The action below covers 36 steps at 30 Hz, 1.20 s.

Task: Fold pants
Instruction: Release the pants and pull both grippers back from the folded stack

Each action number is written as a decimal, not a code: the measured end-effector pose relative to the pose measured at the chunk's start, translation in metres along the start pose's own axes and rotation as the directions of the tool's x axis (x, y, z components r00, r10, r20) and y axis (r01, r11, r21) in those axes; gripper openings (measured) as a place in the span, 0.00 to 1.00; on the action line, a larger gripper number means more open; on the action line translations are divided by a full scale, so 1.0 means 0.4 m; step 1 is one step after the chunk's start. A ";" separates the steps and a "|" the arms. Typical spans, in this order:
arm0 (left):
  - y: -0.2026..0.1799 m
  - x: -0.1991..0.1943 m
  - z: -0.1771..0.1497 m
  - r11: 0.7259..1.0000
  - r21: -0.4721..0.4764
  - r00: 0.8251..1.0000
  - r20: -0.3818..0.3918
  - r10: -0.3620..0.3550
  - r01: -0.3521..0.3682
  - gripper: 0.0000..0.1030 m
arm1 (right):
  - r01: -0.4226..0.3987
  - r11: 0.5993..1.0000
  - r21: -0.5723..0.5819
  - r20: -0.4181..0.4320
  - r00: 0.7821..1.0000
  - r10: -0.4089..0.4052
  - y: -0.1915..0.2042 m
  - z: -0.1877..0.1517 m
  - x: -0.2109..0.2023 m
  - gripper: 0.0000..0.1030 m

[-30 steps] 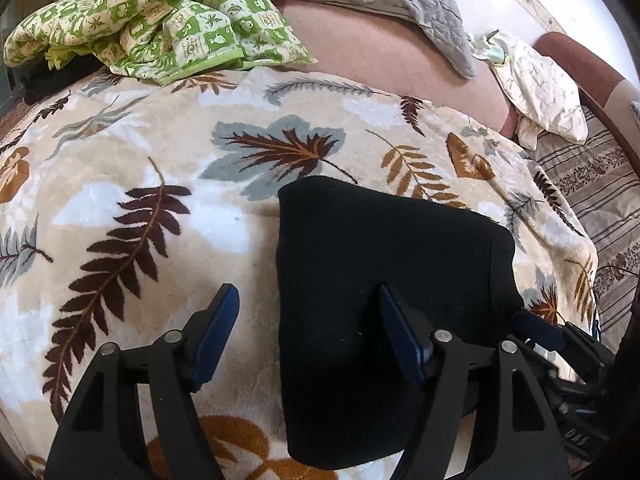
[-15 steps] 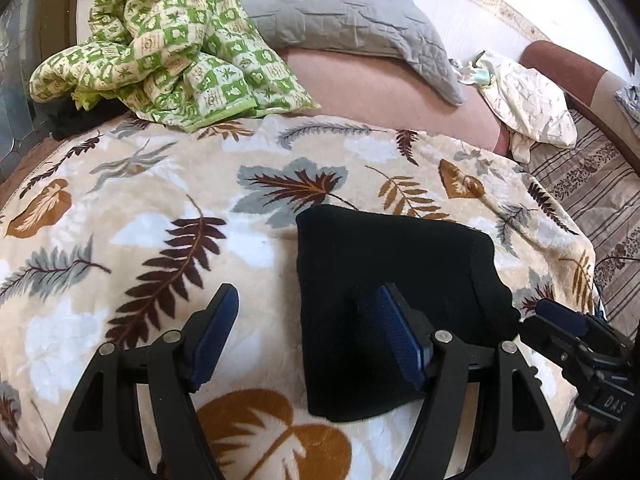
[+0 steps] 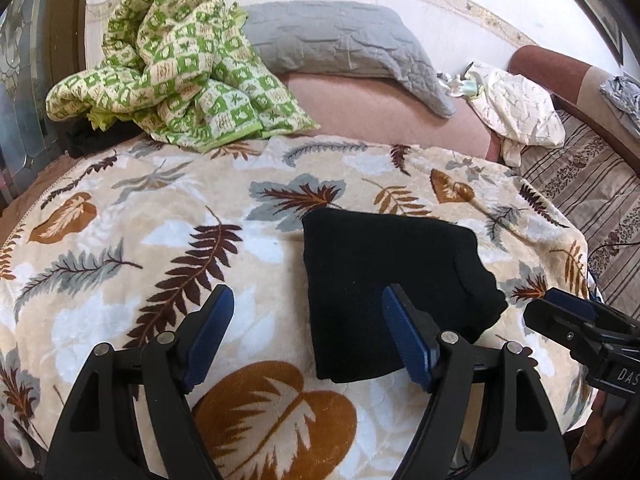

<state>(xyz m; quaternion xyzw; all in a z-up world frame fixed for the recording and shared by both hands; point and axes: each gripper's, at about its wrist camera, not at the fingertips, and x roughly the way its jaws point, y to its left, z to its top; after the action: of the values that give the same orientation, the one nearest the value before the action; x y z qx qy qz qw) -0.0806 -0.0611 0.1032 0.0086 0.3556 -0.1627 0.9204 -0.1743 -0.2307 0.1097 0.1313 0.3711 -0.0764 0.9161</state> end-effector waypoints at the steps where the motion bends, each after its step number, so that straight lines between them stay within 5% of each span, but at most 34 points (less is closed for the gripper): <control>1: 0.000 -0.009 0.000 1.000 -0.001 1.000 0.008 0.001 -0.001 0.75 | 0.000 1.000 -0.006 0.005 1.000 0.000 0.006 0.001 -0.008 0.72; 25: -0.020 -0.144 -0.039 0.998 0.030 0.986 0.160 0.042 -0.048 0.80 | 0.058 0.998 -0.040 0.078 0.995 -0.055 0.051 -0.026 -0.121 0.79; 36: -0.011 -0.126 -0.040 0.999 0.029 0.991 0.132 0.018 -0.022 0.84 | 0.059 0.998 -0.027 0.056 0.997 -0.057 0.052 -0.038 -0.091 0.79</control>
<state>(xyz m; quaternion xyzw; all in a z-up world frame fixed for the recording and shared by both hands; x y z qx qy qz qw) -0.1272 -0.0482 0.1247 0.0154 0.2915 -0.1590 0.9431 -0.2053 -0.2049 0.1284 0.1050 0.3504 -0.1012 0.9252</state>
